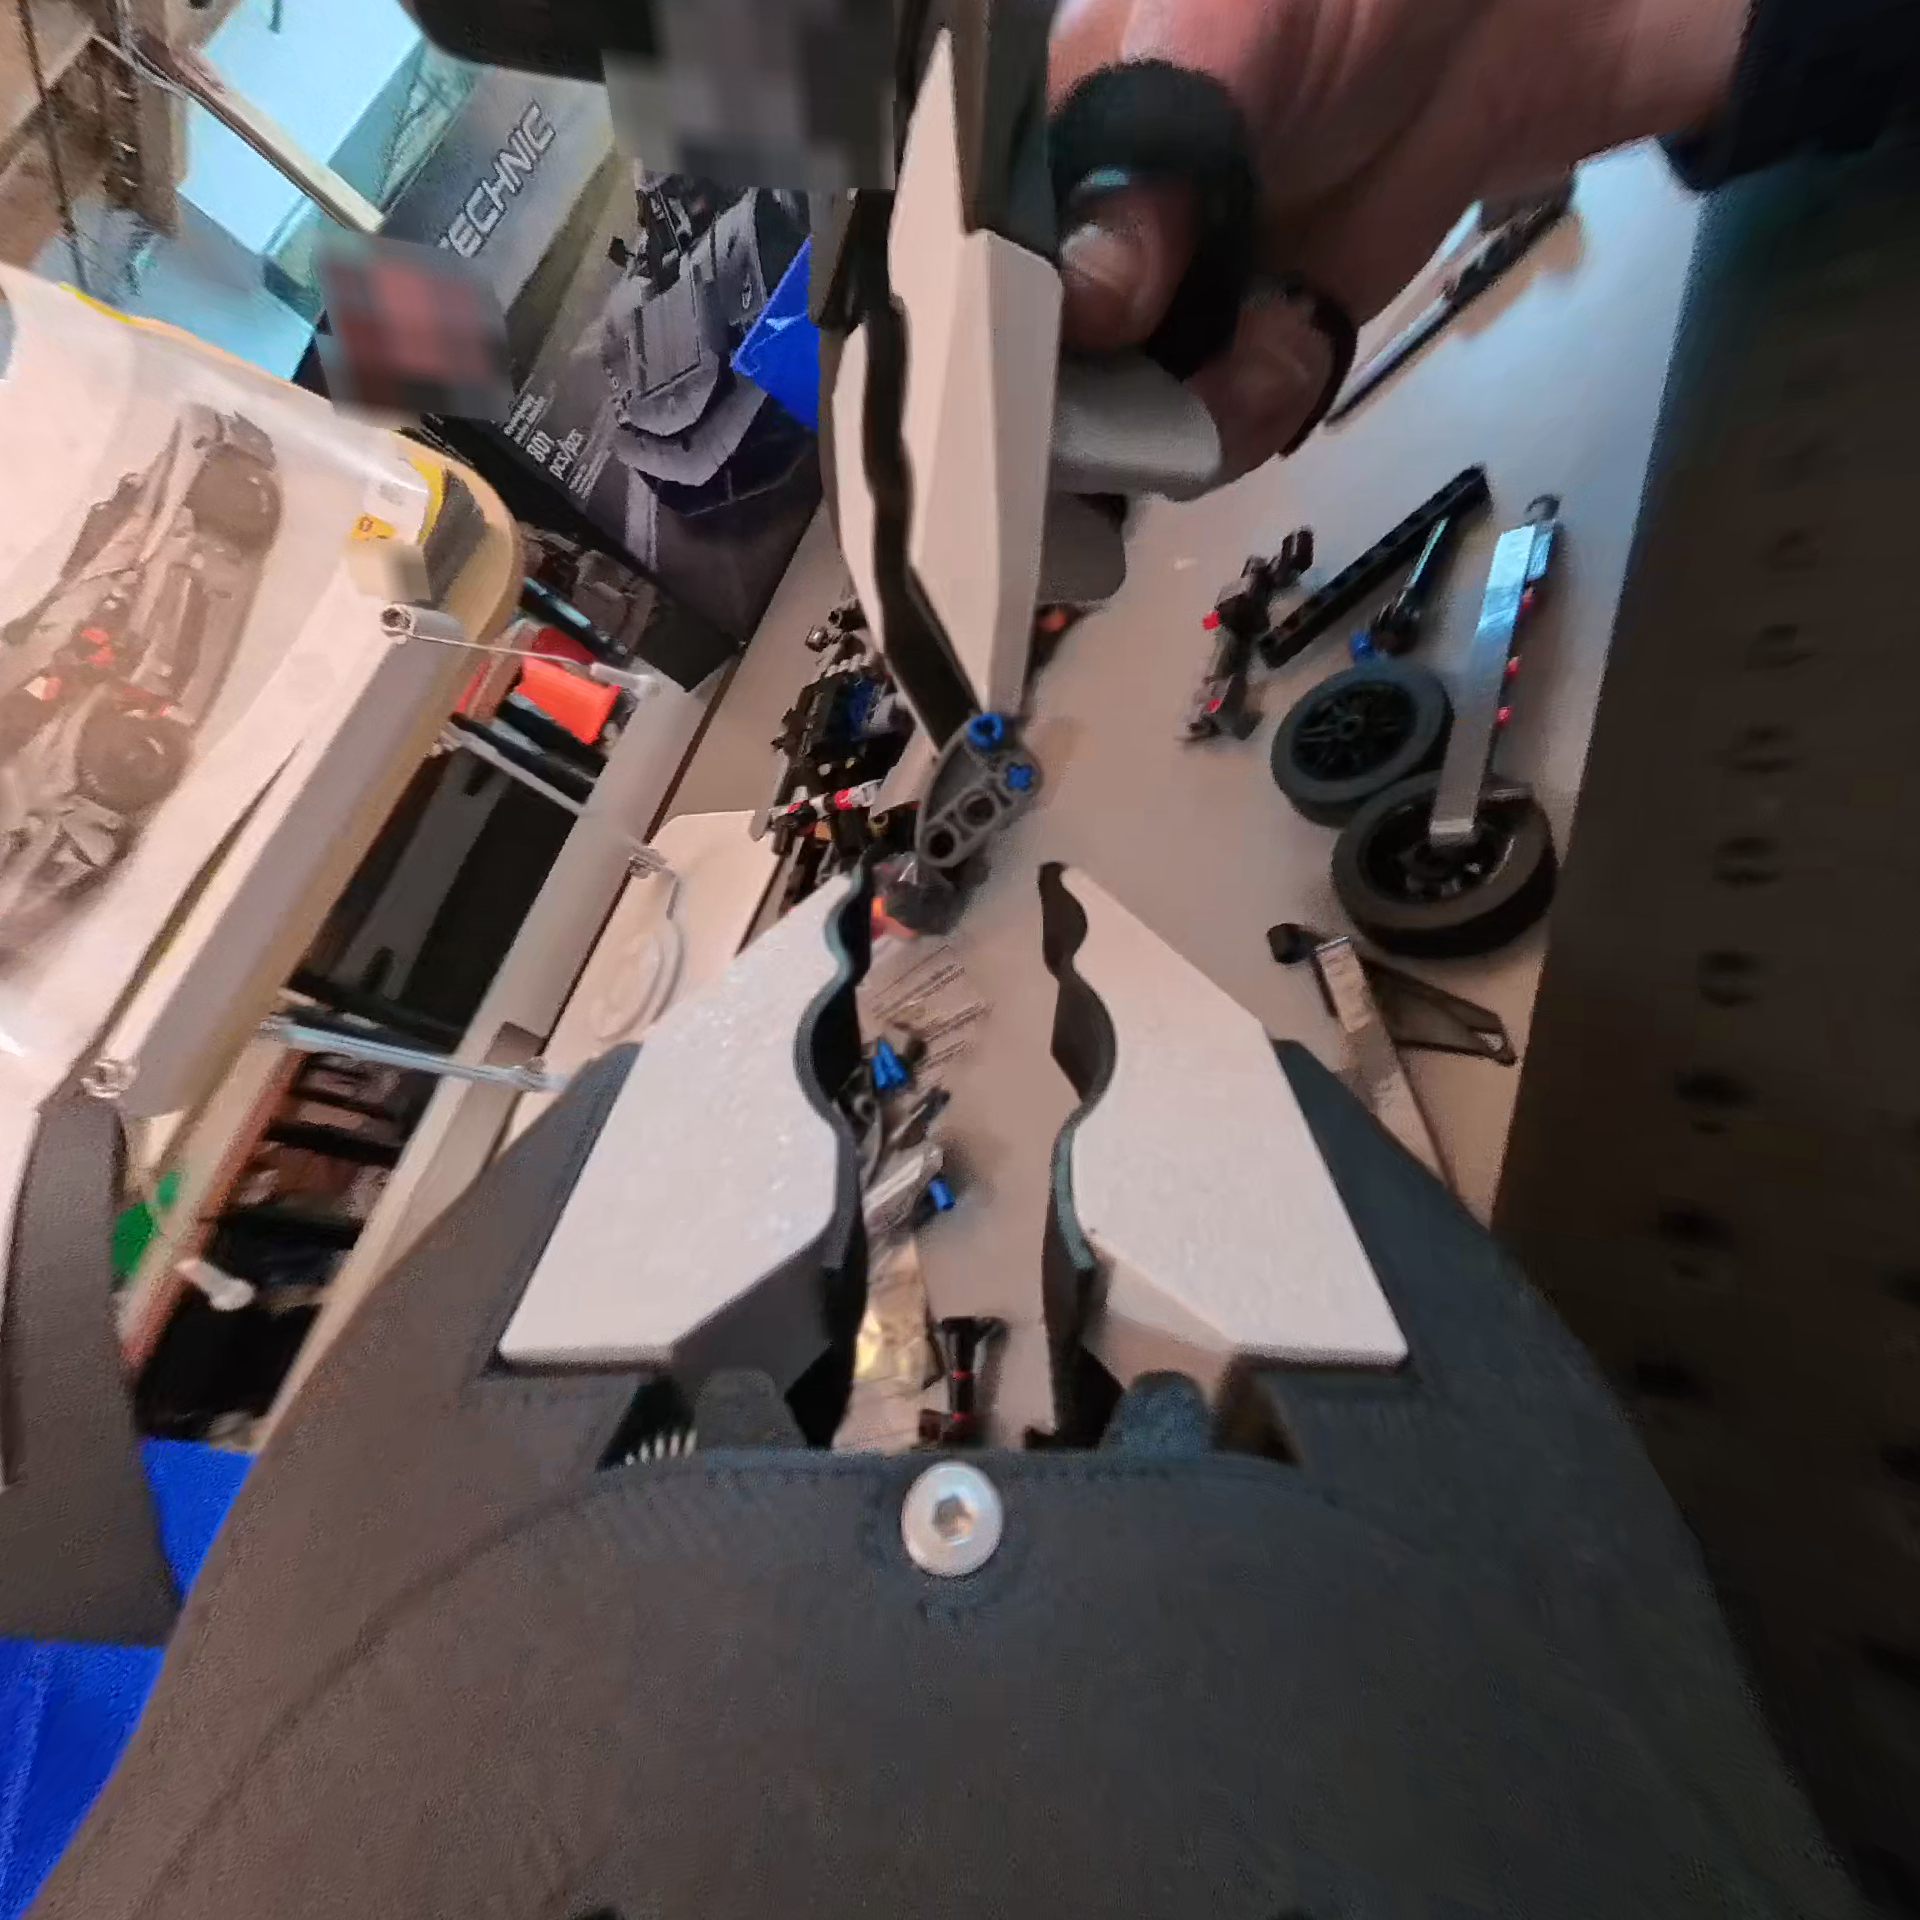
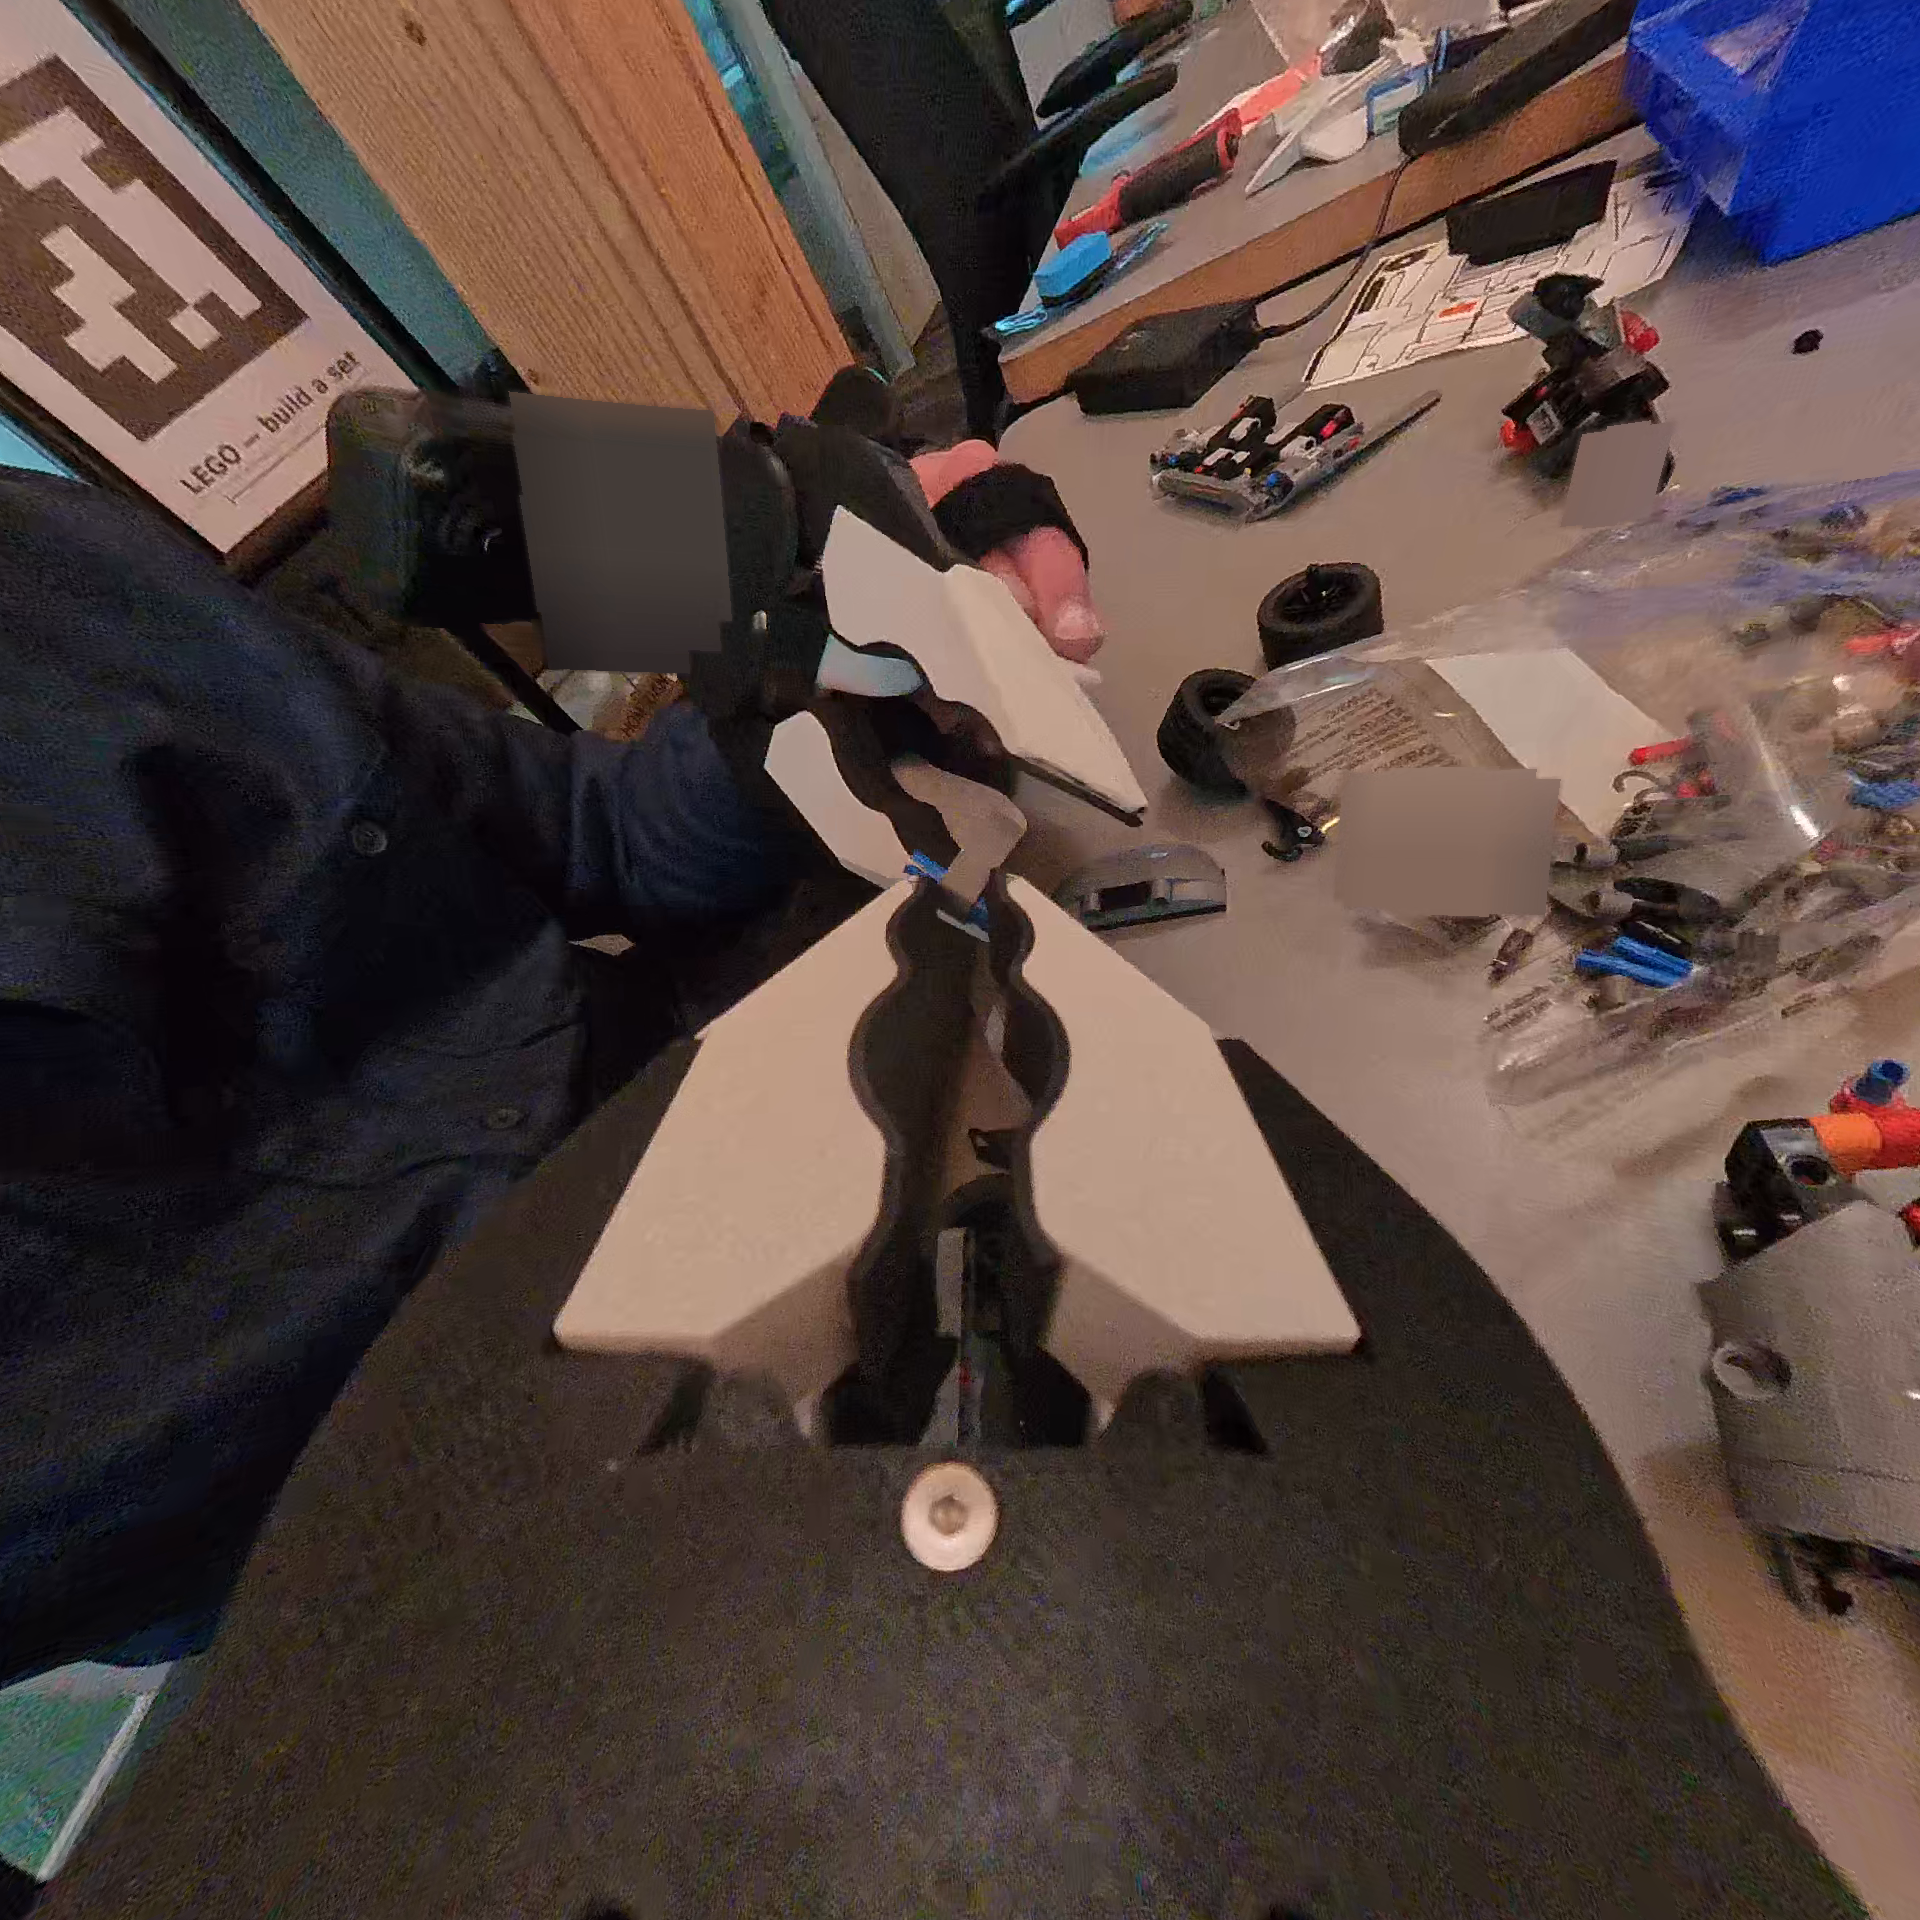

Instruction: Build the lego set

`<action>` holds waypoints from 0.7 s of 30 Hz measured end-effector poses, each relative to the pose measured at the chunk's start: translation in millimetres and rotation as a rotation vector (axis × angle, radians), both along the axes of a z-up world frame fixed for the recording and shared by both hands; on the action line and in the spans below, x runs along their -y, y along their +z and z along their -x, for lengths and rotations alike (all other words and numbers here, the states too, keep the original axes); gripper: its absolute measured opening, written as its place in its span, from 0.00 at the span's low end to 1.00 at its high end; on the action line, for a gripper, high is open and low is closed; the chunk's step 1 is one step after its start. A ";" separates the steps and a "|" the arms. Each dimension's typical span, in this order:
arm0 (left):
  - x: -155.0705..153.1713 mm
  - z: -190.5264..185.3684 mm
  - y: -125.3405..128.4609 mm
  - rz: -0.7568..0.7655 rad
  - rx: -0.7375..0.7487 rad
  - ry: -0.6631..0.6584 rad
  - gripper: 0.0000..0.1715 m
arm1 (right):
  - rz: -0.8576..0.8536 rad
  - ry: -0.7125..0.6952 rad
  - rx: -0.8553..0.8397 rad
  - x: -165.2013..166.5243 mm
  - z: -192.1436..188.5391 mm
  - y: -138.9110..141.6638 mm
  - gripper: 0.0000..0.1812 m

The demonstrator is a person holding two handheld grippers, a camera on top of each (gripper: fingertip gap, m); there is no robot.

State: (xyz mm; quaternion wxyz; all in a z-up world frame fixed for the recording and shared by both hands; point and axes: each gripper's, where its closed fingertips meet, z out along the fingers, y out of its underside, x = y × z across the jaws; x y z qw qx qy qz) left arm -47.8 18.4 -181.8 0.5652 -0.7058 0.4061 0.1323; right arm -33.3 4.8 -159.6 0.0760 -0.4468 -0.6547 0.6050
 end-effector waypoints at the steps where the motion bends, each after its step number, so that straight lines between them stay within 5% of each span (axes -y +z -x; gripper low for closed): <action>1: 0.0 -1.7 -1.0 -0.016 -0.047 0.000 0.18 | 0.002 -0.004 0.012 -0.6 0.0 -1.5 0.04; 7: -2.6 -7.8 -7.2 -0.039 -0.172 0.011 0.09 | -0.031 -0.022 0.052 3.1 3.9 -9.9 0.05; 14: 3.1 -9.5 23.4 -0.039 0.218 -0.068 0.07 | 0.016 -0.032 -0.062 -3.0 -0.6 12.8 0.09; 21: 7.8 -17.1 32.0 -0.058 0.282 -0.127 0.07 | 0.035 0.031 -0.100 12.3 -2.8 19.4 0.04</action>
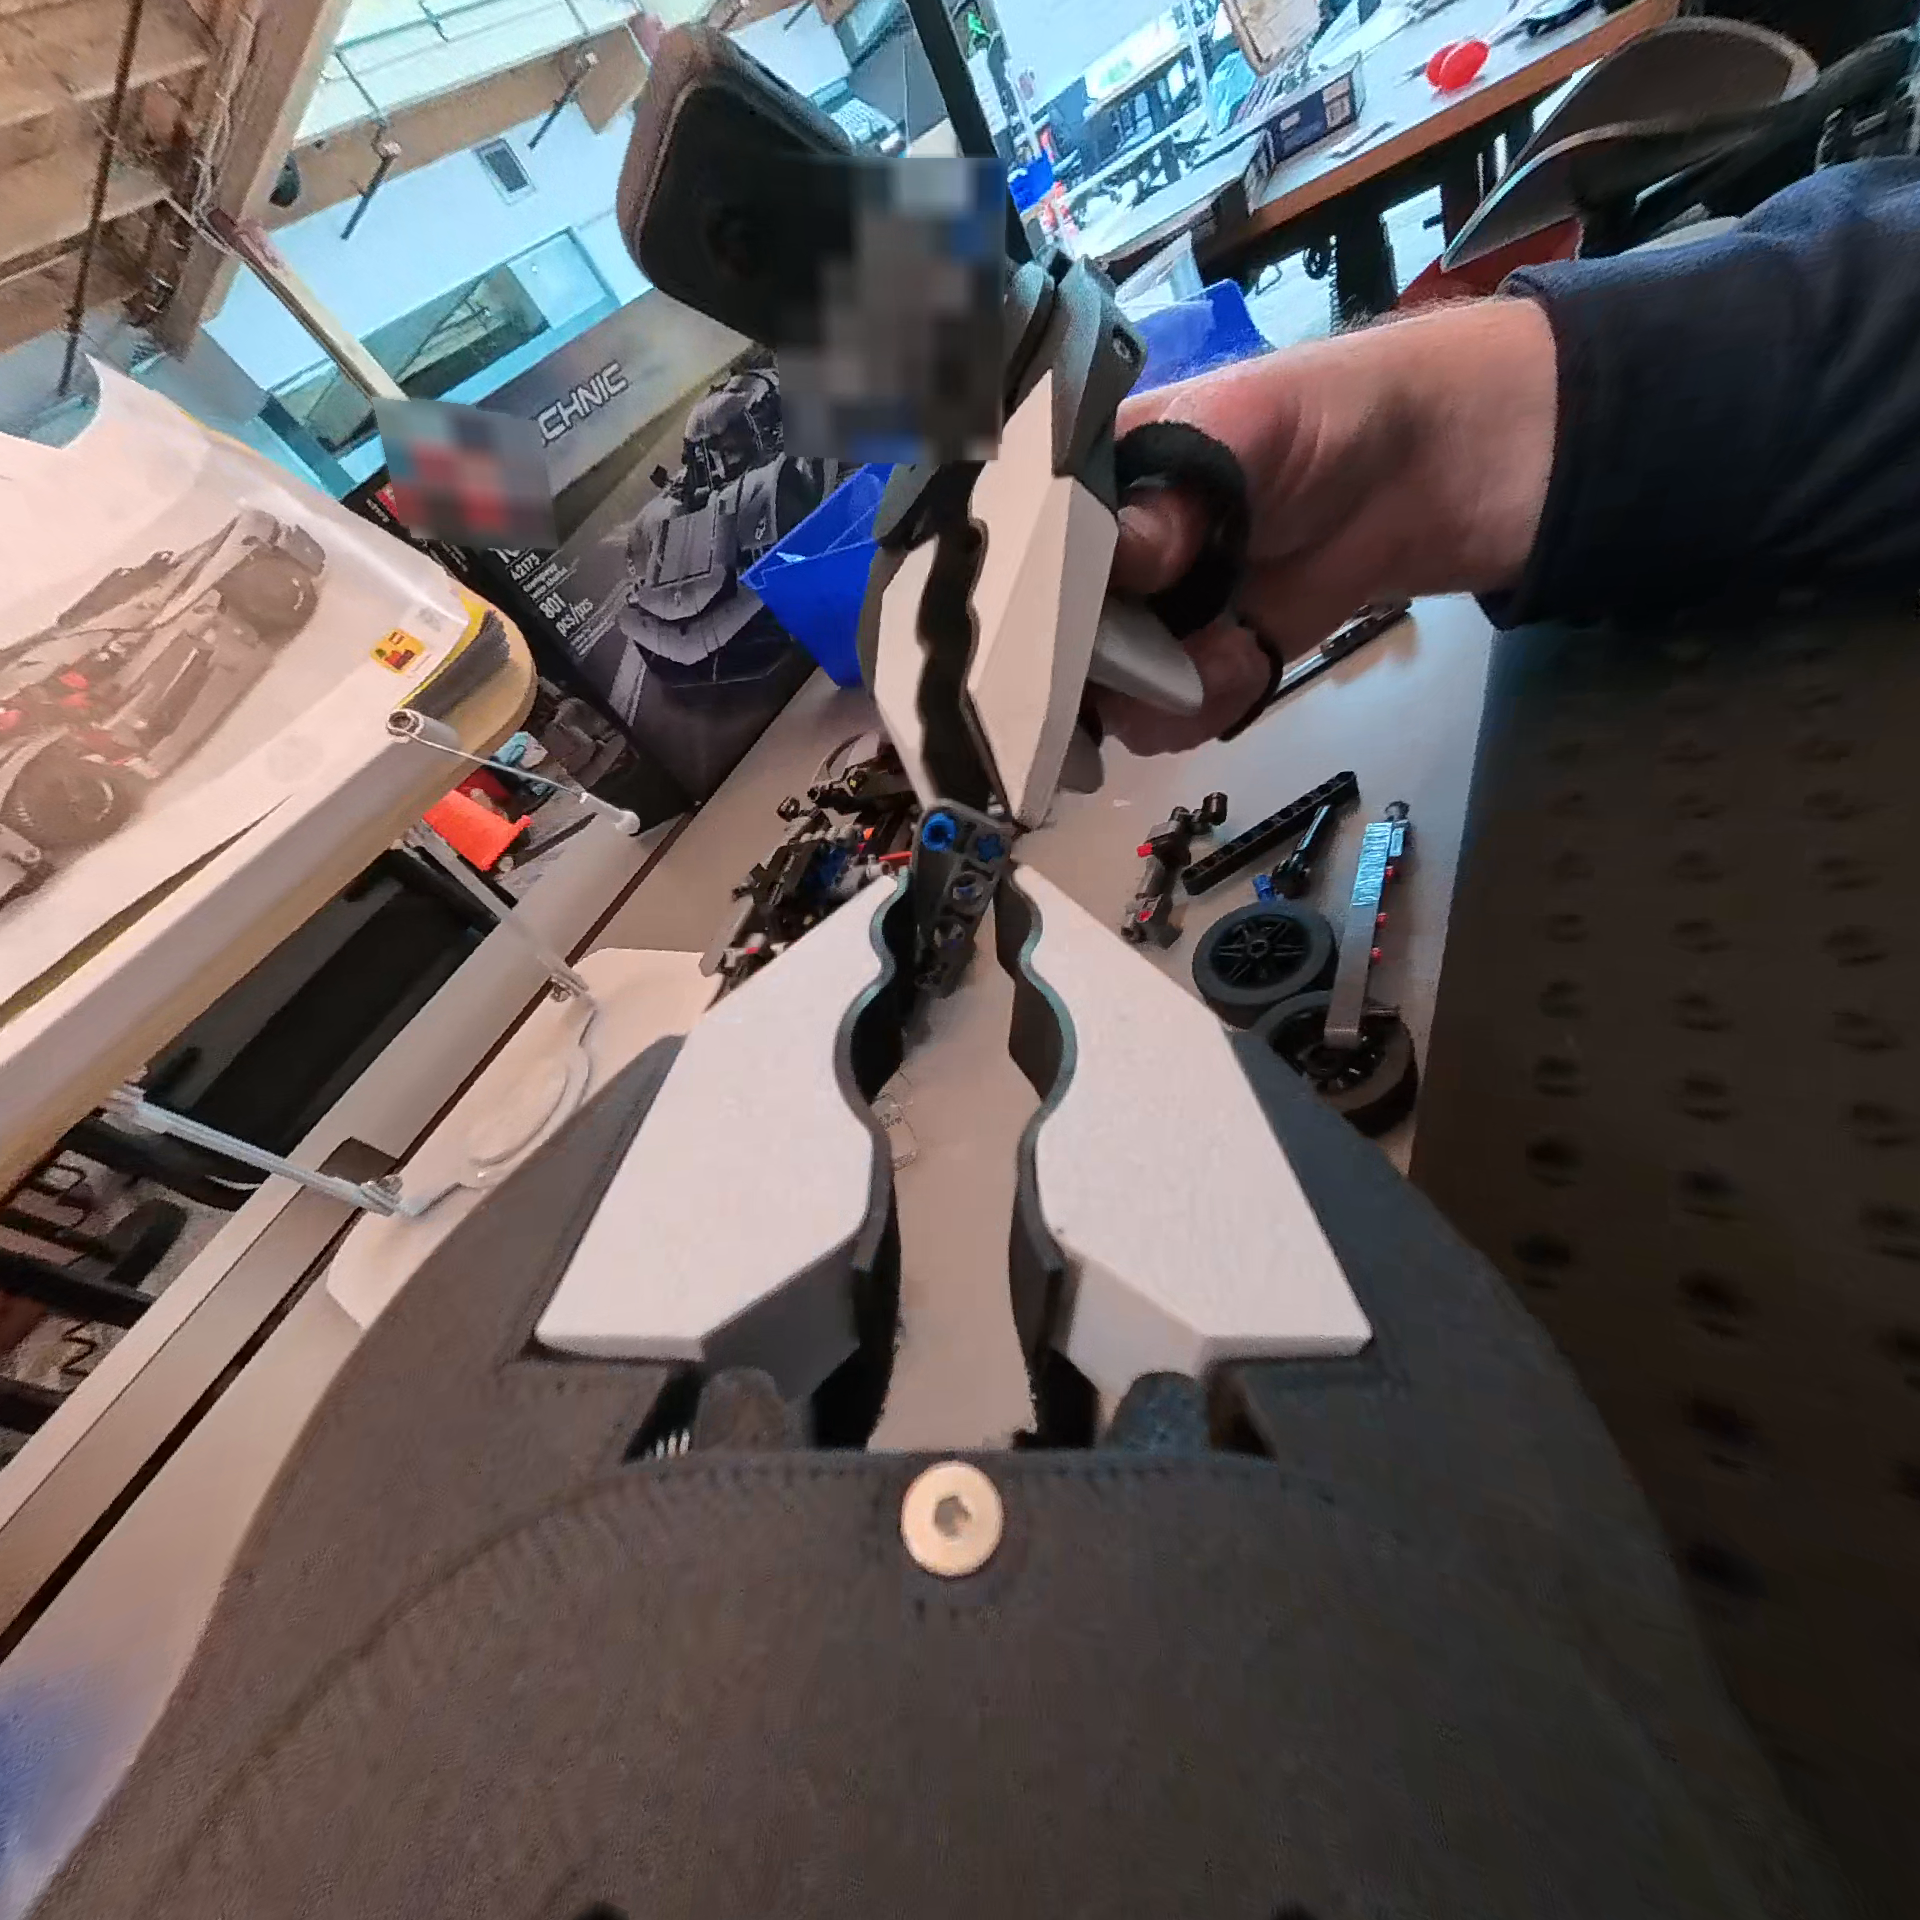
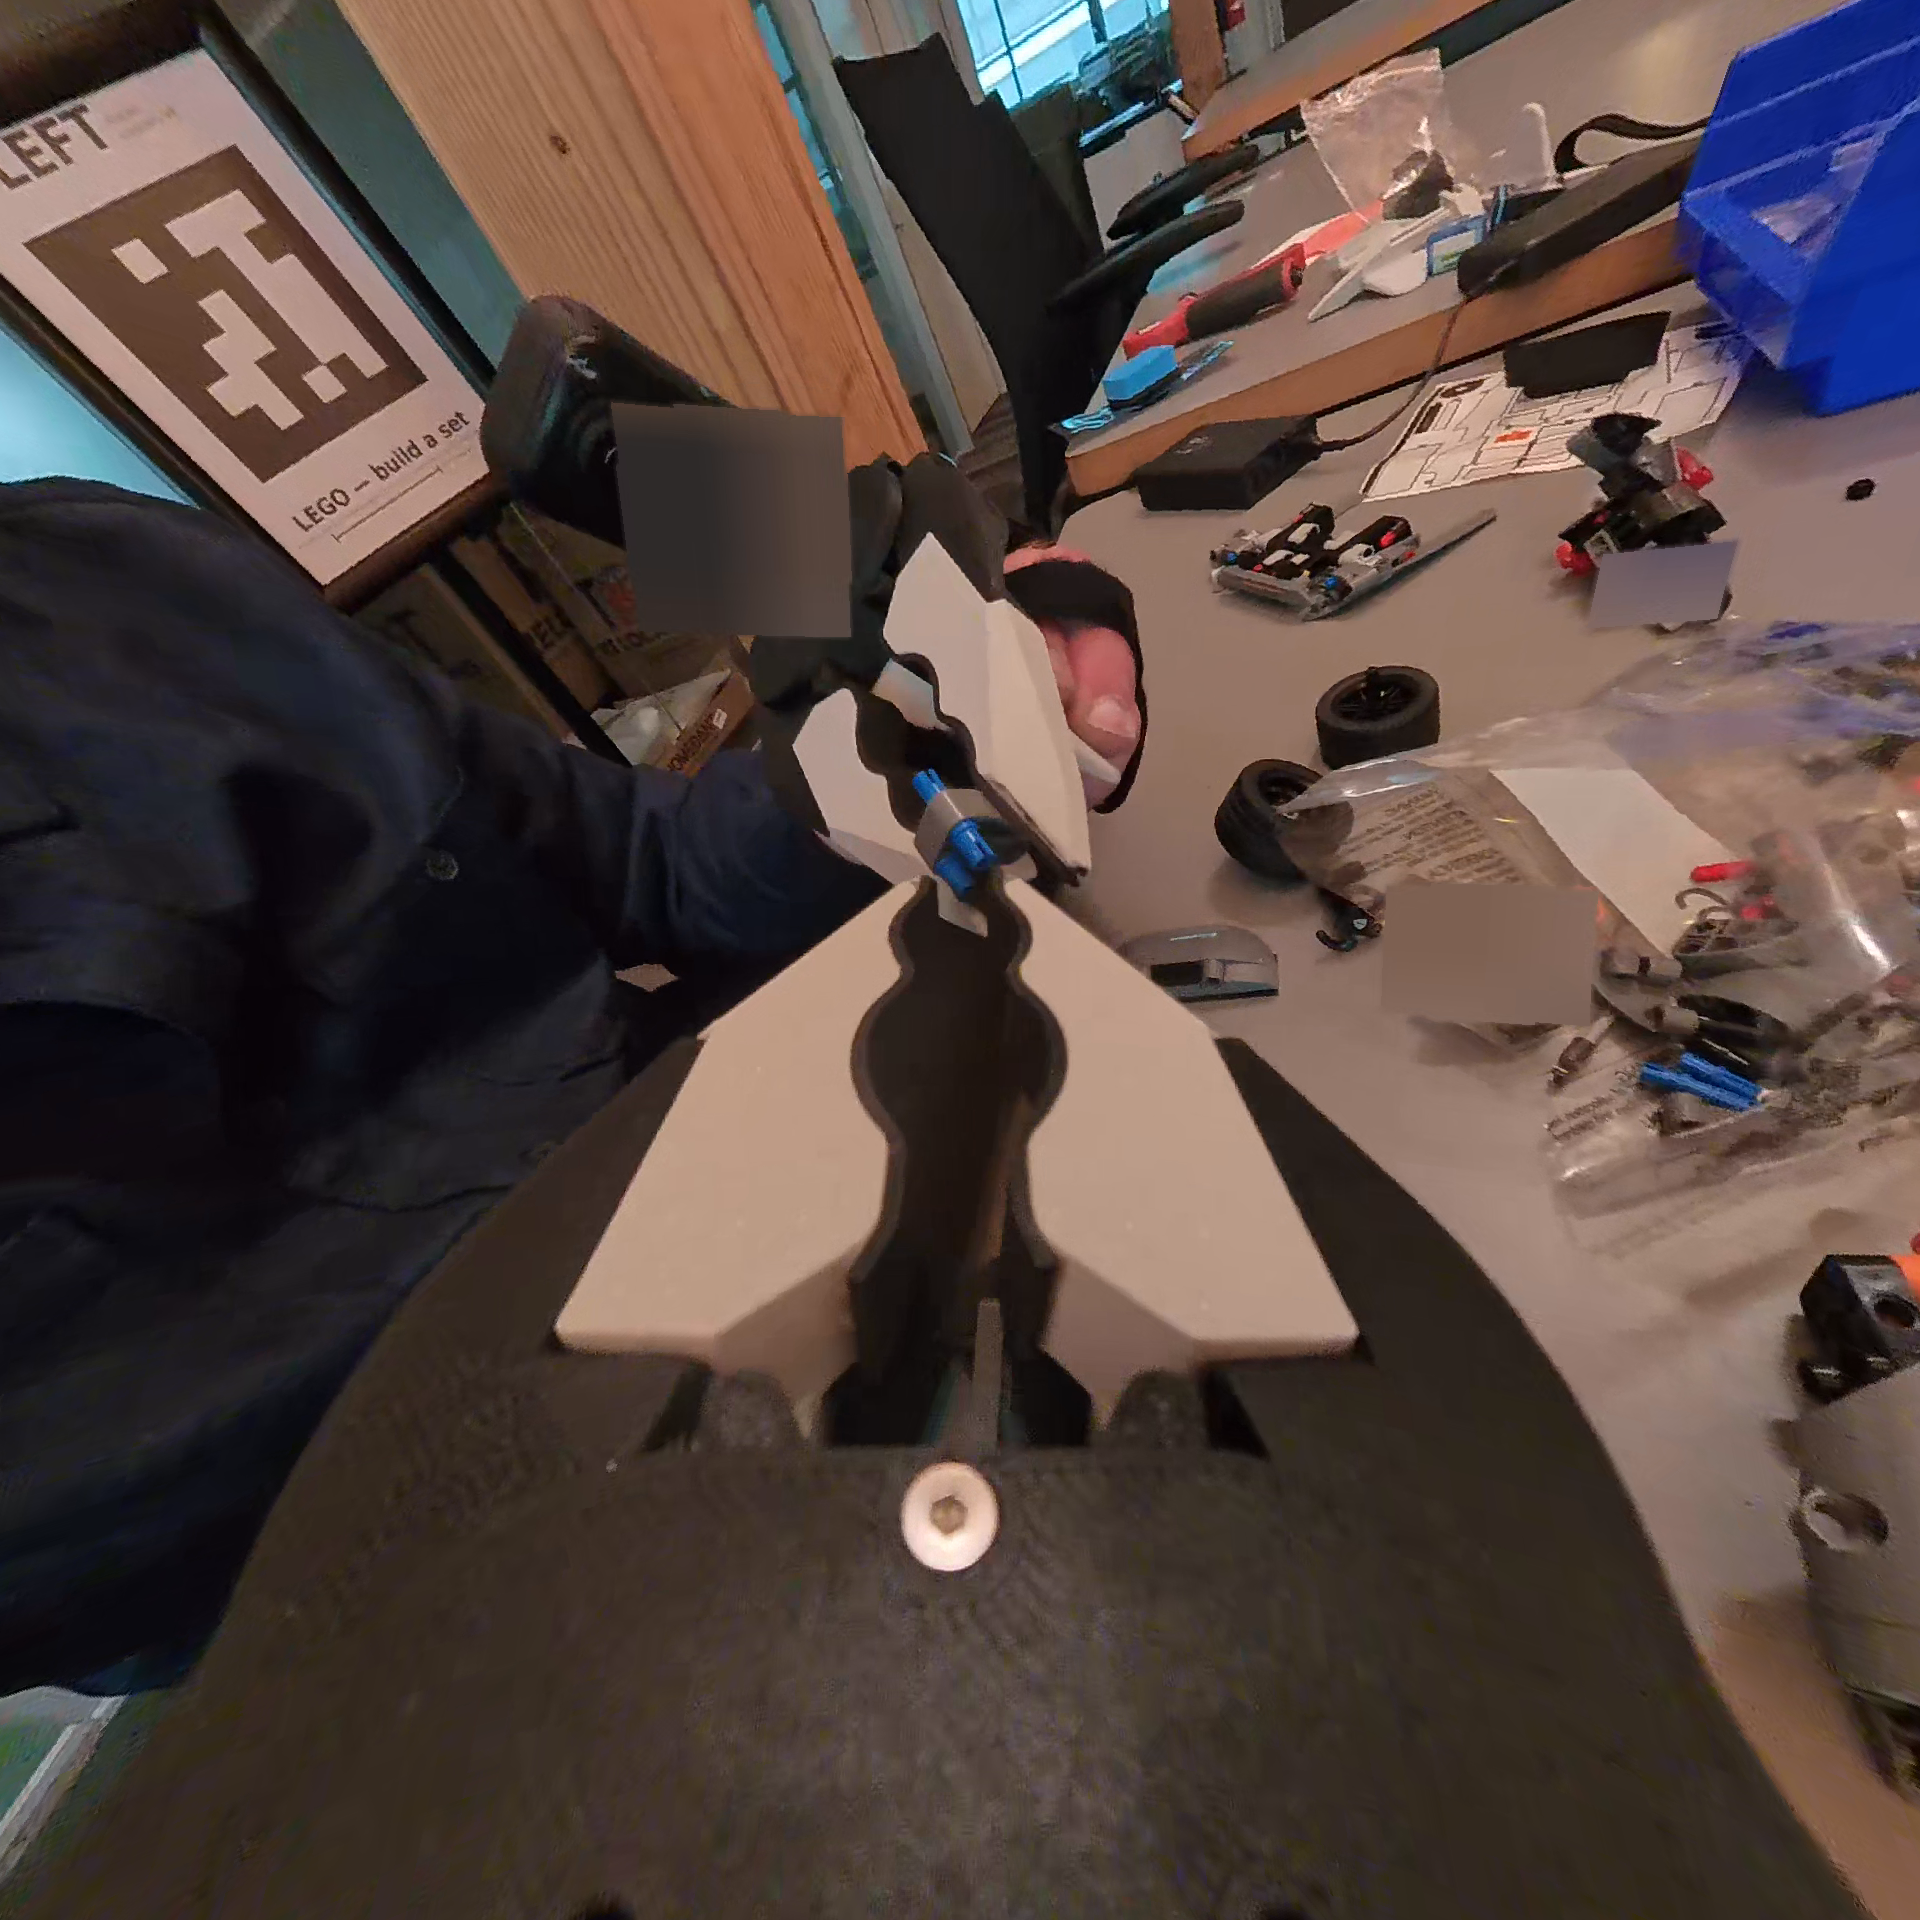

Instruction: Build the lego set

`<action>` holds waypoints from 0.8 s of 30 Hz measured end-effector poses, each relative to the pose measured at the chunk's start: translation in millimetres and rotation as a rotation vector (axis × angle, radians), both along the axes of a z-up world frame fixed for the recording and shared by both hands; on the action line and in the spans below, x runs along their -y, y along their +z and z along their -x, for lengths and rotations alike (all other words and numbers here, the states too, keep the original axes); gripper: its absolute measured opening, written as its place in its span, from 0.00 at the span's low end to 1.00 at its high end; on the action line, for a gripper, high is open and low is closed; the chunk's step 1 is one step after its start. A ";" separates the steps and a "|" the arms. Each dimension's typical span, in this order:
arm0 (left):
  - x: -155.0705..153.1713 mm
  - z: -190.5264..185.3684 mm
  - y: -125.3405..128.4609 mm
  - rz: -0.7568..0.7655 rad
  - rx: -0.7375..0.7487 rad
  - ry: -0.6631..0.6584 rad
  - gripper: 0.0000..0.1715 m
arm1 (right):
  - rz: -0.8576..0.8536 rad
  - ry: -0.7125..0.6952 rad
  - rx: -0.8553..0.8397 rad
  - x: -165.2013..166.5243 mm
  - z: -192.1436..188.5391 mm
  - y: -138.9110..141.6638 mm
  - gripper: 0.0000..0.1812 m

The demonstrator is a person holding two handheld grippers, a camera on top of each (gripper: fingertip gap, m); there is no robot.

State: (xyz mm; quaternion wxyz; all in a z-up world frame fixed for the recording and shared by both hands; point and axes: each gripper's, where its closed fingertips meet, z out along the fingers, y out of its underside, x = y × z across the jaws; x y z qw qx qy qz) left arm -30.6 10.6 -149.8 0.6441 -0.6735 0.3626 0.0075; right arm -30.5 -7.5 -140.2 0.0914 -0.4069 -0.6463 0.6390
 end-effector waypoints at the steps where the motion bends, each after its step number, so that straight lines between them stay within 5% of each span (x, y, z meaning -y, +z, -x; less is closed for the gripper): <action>1: 0.4 -1.2 -0.3 0.001 0.000 -0.006 0.07 | 0.008 0.001 -0.005 0.2 0.0 1.2 0.03; 9: 0.3 -2.2 3.1 -0.026 -0.001 -0.003 0.08 | 0.044 0.031 -0.047 4.5 -3.9 10.6 0.01; 12: -0.1 1.5 8.7 -0.074 -0.031 0.036 0.15 | 0.039 0.003 -0.022 1.0 -1.2 7.3 0.01; 15: 0.9 1.1 6.8 -0.103 -0.114 0.063 0.08 | 0.047 -0.009 -0.013 0.4 0.9 6.3 0.01; 24: -3.0 7.3 7.1 -0.167 -0.252 0.158 0.08 | 0.155 -0.017 0.012 -1.9 5.7 7.6 0.01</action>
